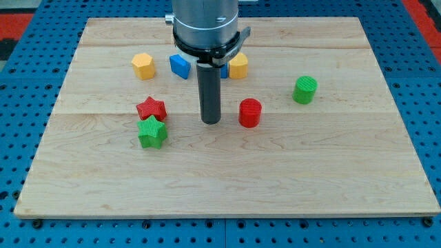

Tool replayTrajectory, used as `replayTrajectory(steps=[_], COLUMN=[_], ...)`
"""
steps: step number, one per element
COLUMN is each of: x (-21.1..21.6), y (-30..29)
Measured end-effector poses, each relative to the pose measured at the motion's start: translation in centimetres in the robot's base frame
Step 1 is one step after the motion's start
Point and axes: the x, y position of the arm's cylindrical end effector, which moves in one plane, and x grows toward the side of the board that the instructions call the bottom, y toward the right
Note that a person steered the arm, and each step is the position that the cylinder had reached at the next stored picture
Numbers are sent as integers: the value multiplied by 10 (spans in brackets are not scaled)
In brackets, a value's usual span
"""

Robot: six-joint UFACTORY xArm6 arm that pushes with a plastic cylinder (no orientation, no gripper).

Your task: Move the red circle towards the left center

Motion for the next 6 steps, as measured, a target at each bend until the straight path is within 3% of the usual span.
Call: replayTrajectory(steps=[4, 5, 6], x=[-9, -10, -26], y=[134, 121, 57])
